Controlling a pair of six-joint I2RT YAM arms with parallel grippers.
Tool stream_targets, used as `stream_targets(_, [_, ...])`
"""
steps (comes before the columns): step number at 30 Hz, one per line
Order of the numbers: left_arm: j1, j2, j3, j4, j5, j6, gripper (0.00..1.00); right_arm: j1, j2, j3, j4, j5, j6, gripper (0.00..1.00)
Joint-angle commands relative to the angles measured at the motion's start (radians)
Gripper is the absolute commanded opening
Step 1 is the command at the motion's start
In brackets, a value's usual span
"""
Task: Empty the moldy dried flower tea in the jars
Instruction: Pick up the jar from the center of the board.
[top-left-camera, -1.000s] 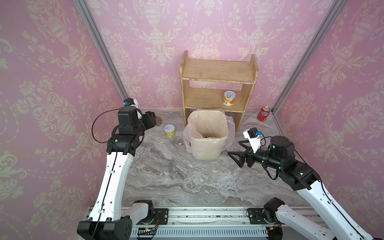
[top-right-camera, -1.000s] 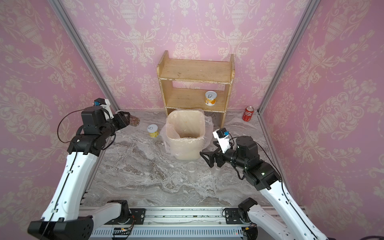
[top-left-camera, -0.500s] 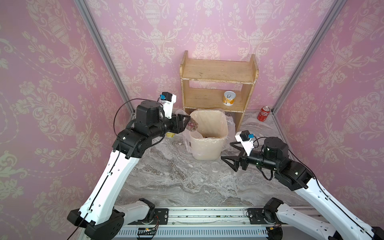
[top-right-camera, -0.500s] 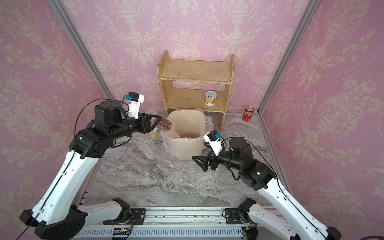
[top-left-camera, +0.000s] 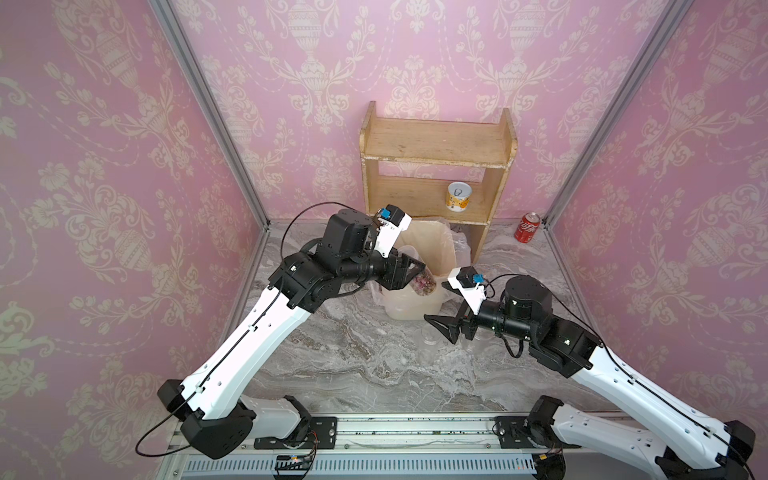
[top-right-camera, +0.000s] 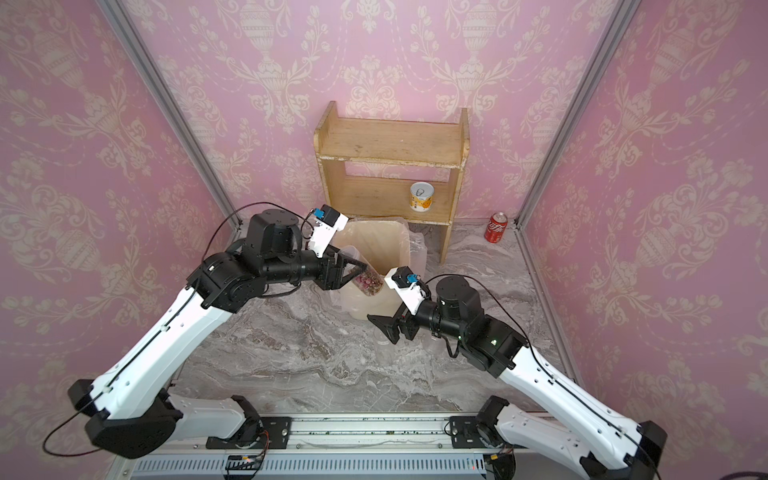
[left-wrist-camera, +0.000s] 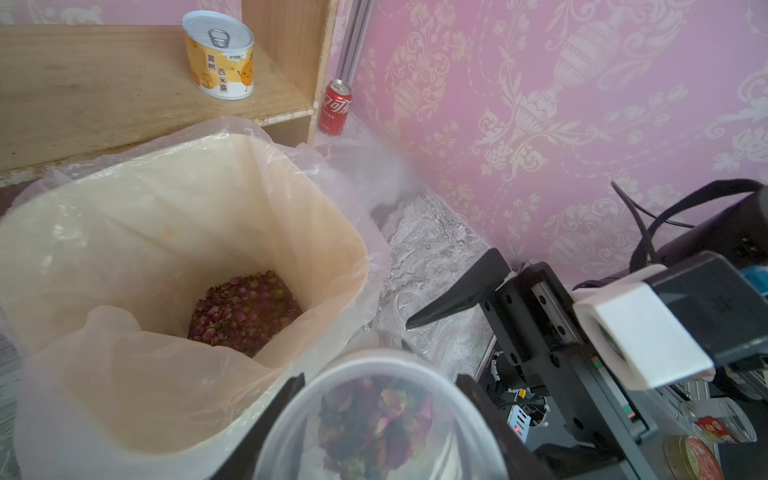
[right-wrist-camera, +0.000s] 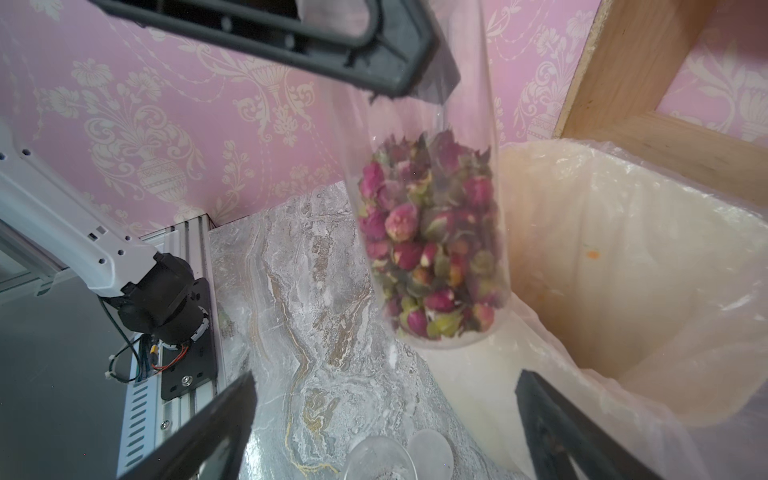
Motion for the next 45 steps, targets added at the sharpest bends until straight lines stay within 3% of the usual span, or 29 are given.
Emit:
stream_targets(1, [-0.018,0.012,-0.009,0.001,0.056,0.037,0.19,0.015,-0.013,-0.041,0.109,0.047,-0.060,0.99])
stream_targets(17, [-0.049,0.058,-0.027,0.006,0.124,0.033,0.19,0.045,0.059,-0.059,0.209,0.109,-0.150,0.92])
stream_targets(32, [-0.049,0.052,-0.045,0.025,0.134,0.037,0.22,0.047,0.069,-0.075,0.230,0.107,-0.144,0.68])
stream_targets(38, [-0.050,0.048,-0.061,0.046,0.126,0.042,0.36,0.047,0.063,-0.082,0.227,0.109,-0.126,0.55])
stream_targets(41, [-0.049,0.038,-0.077,0.069,0.134,0.052,0.56,0.047,0.057,-0.085,0.225,0.114,-0.116,0.50])
stream_targets(43, [-0.049,0.026,-0.087,0.082,0.145,0.081,0.74,0.047,0.047,-0.089,0.221,0.119,-0.106,0.47])
stream_targets(45, [-0.045,0.010,-0.090,0.077,0.156,0.142,0.82,0.048,0.032,-0.087,0.204,0.132,-0.097,0.42])
